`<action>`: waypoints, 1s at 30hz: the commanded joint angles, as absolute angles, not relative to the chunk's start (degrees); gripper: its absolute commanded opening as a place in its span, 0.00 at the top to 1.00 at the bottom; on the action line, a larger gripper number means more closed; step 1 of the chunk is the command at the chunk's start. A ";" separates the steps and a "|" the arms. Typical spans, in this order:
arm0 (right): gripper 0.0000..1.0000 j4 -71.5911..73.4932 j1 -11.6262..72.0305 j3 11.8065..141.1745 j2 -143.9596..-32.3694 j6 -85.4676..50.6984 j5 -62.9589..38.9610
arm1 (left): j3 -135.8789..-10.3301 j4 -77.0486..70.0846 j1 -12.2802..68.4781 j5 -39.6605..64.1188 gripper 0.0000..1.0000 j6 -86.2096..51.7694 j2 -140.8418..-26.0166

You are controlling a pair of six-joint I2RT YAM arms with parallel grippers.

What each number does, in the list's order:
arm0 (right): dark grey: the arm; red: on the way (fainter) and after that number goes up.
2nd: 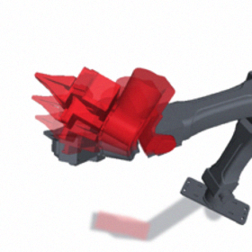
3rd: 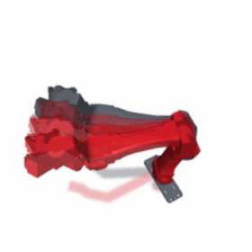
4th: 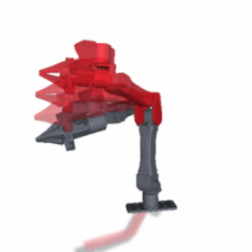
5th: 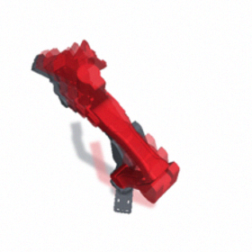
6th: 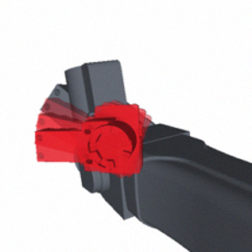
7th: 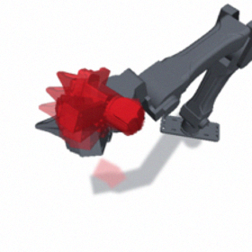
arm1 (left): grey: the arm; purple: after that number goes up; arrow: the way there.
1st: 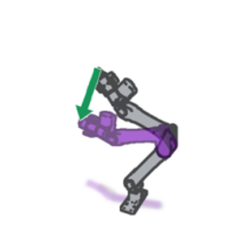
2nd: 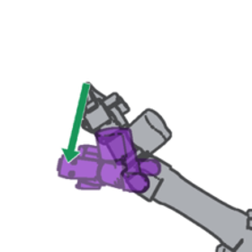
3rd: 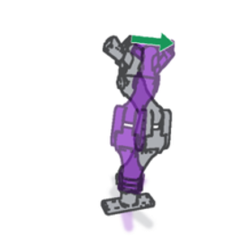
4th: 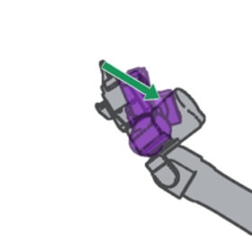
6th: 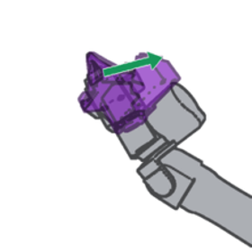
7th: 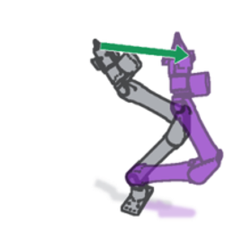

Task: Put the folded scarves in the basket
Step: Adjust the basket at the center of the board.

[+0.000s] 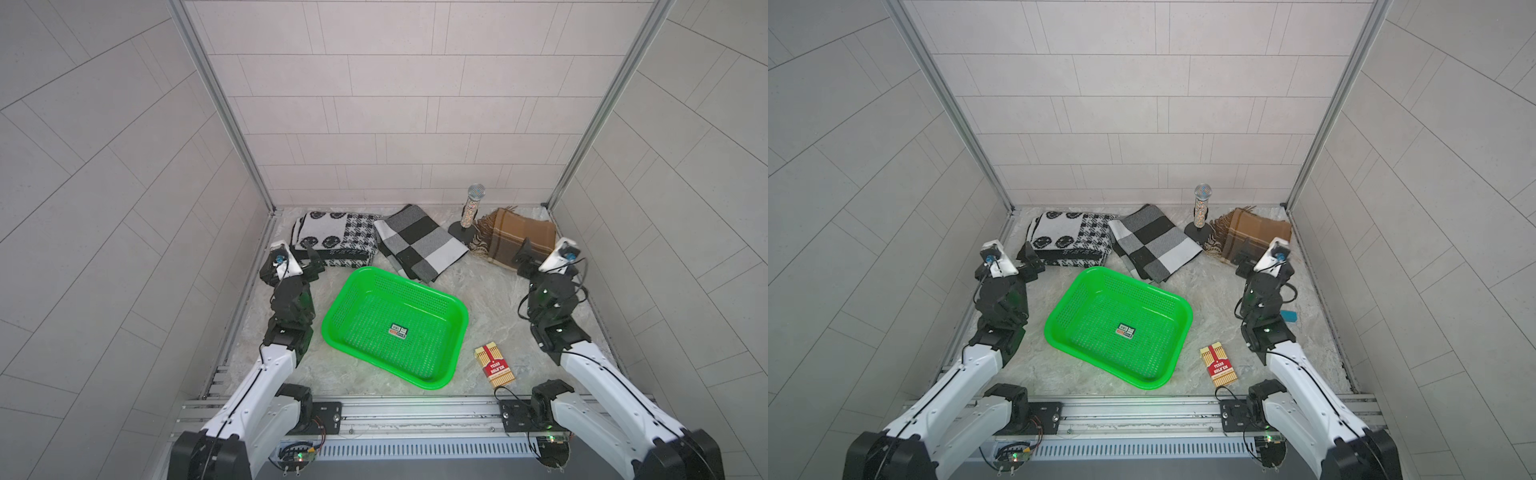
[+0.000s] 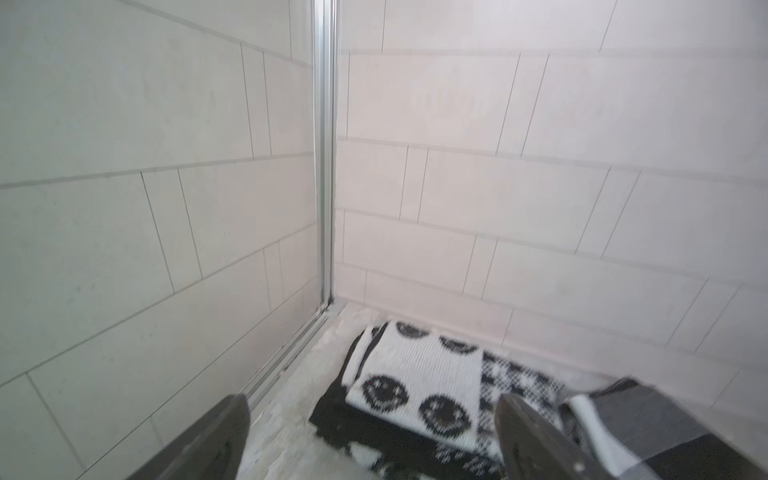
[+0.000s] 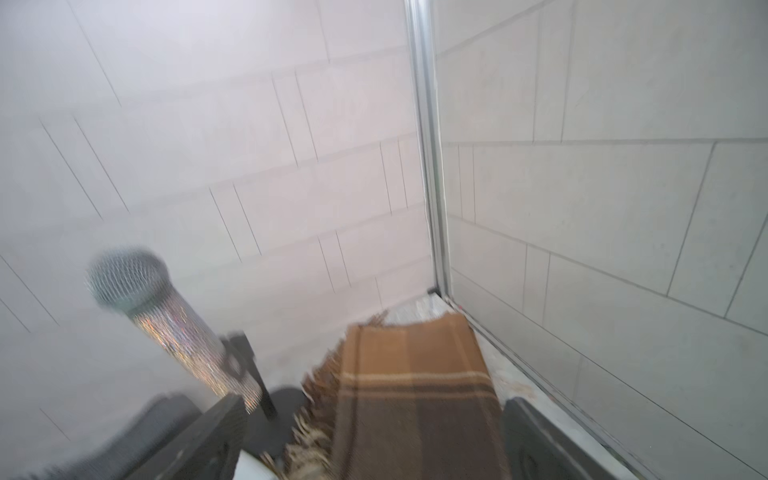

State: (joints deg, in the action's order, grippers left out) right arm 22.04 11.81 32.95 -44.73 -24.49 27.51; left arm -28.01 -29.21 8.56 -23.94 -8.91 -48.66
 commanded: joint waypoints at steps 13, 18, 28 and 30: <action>0.08 -32.30 18.31 46.28 -50.31 -50.87 5.27 | -59.86 22.45 15.28 8.74 0.08 -27.34 -69.18; 0.39 -31.81 18.04 44.07 -53.57 -48.76 4.41 | -65.49 28.64 25.84 4.20 0.29 -29.09 -76.14; 0.37 -16.89 11.73 42.86 -66.92 -51.49 -11.03 | -75.05 28.38 36.26 -1.39 0.45 -30.66 -93.44; 0.36 -13.57 11.74 43.50 -70.66 -52.50 -12.75 | -74.85 27.68 36.25 -1.26 0.50 -31.28 -95.82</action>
State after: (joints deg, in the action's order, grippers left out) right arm -20.71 12.08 43.86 -67.46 -50.11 -6.35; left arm -74.13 26.68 36.29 0.08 -30.30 -93.27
